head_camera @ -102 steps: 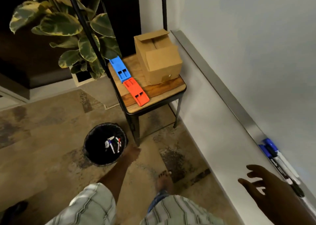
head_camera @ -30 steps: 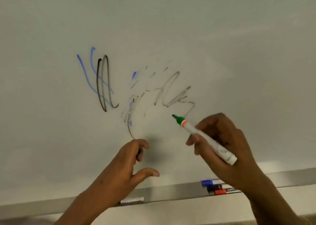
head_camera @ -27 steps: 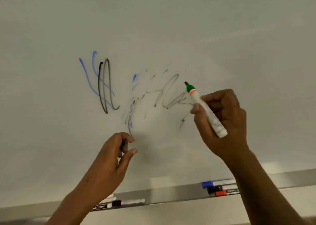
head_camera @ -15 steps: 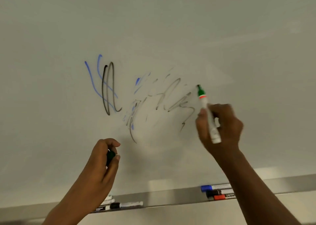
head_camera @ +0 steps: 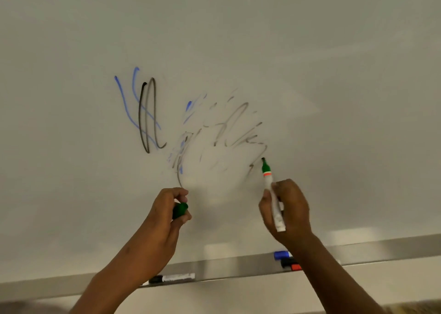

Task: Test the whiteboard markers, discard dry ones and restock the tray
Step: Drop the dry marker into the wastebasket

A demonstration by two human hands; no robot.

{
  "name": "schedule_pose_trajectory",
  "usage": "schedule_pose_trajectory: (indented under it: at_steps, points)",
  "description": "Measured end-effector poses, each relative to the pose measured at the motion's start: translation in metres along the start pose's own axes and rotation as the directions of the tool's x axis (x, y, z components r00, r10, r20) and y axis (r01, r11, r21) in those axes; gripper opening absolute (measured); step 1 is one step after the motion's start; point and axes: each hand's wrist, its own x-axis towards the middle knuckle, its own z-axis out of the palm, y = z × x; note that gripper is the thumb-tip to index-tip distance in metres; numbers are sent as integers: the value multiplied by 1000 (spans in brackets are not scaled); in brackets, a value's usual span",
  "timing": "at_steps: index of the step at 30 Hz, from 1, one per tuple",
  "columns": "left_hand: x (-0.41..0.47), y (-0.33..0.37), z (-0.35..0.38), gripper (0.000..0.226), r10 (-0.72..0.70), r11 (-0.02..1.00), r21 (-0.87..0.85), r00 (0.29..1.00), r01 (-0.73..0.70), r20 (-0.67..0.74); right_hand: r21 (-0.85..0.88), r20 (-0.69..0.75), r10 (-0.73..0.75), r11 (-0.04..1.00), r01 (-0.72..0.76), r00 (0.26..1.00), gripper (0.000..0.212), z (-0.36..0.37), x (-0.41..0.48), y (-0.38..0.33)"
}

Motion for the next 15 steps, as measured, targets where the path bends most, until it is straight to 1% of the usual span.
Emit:
schedule_pose_trajectory:
  at_steps: [1,2,3,4,5,6,7,8,9,10,11,13,15]
  points:
    - [1,0,2,34,-29,999,-27,999,30,17,-42,170,-130,989,139,977,17,5,-13,1]
    - [1,0,3,34,-54,997,-54,998,56,29,-65,341,-202,969,237,918,17,9,-25,1]
    - [2,0,4,33,-72,995,-74,997,74,29,-78,477,-204,959,273,855,16,11,-35,2]
    - [2,-1,4,31,-81,993,-80,997,82,17,-85,566,-163,964,254,808,15,12,-40,1]
    - [1,-3,5,28,-86,994,-68,996,85,-1,-92,609,-98,977,194,787,12,11,-45,2]
    - [1,-5,6,26,-86,996,-40,996,86,-14,-103,616,-10,990,94,788,11,9,-48,0]
    - [-1,-7,7,25,-89,996,-5,996,89,-21,-85,600,99,995,-60,794,13,5,-50,-4]
    - [-3,-8,8,25,-93,995,22,995,93,-24,-29,567,214,970,-240,796,13,0,-50,-11]
    - [-5,-9,9,28,-97,994,37,995,99,-32,61,528,310,915,-400,790,13,-5,-47,-18]
    - [-8,-11,9,32,-114,993,32,992,115,-45,161,510,385,836,-525,769,15,-9,-44,-26]
    - [-10,-12,10,33,-141,990,4,988,141,-57,243,516,438,750,-616,736,19,-14,-41,-36]
    - [-15,-12,11,32,-221,971,-109,973,212,-69,350,568,463,613,-709,681,21,-21,-36,-56]
    - [-18,-12,11,30,-297,936,-220,952,276,-69,399,626,454,513,-760,634,20,-25,-35,-71]
